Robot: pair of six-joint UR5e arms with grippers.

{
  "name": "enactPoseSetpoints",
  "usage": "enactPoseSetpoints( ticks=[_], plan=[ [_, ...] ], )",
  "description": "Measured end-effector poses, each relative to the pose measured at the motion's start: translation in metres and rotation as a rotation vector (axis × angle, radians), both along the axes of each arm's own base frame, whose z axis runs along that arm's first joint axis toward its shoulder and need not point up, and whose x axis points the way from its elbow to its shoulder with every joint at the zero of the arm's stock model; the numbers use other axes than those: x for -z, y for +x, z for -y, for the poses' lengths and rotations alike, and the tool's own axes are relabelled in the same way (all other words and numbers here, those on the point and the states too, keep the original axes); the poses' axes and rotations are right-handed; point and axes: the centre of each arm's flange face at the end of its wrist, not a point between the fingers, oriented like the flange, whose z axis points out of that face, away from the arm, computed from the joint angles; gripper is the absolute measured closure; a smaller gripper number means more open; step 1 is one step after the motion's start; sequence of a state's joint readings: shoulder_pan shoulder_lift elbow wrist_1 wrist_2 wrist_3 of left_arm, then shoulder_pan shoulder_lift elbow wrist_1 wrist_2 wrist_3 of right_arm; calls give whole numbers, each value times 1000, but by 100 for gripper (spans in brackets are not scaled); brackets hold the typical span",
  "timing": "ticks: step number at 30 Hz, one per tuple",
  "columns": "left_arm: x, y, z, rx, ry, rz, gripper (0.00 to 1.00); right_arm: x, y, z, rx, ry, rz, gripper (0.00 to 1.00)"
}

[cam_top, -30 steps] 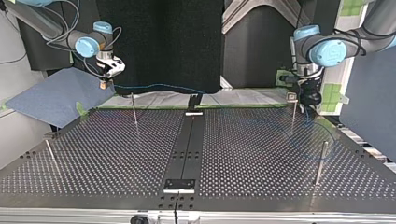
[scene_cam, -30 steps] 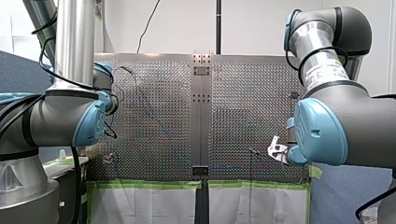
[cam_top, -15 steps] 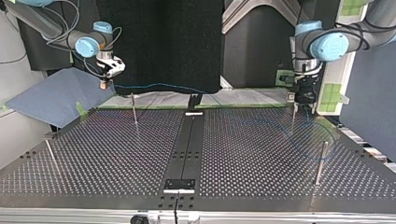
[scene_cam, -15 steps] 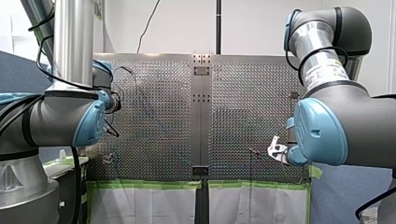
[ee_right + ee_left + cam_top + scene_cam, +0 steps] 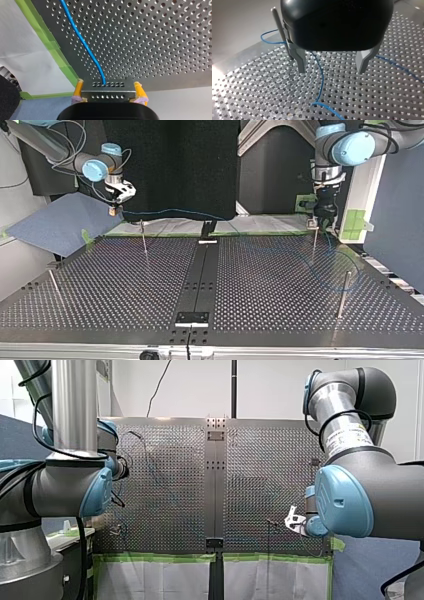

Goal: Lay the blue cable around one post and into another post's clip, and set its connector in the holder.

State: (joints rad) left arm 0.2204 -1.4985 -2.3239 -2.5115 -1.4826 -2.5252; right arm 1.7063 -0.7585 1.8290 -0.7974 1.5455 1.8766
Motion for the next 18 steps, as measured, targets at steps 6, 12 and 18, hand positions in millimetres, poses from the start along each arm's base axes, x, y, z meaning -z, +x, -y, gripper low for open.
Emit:
enactPoseSetpoints(
  ticks=[6, 12, 18],
  plan=[
    [-16, -6, 1, -3, 47, 5, 0, -2, 4, 1, -7, -3, 4, 100],
    [-47, -2, -4, -43, 104, 39, 0, -2, 6, 1, -9, 0, 9, 100],
    [-83, -1, -5, -85, 163, 79, 0, -2, 8, 0, -13, 8, 4, 100]
  ],
)
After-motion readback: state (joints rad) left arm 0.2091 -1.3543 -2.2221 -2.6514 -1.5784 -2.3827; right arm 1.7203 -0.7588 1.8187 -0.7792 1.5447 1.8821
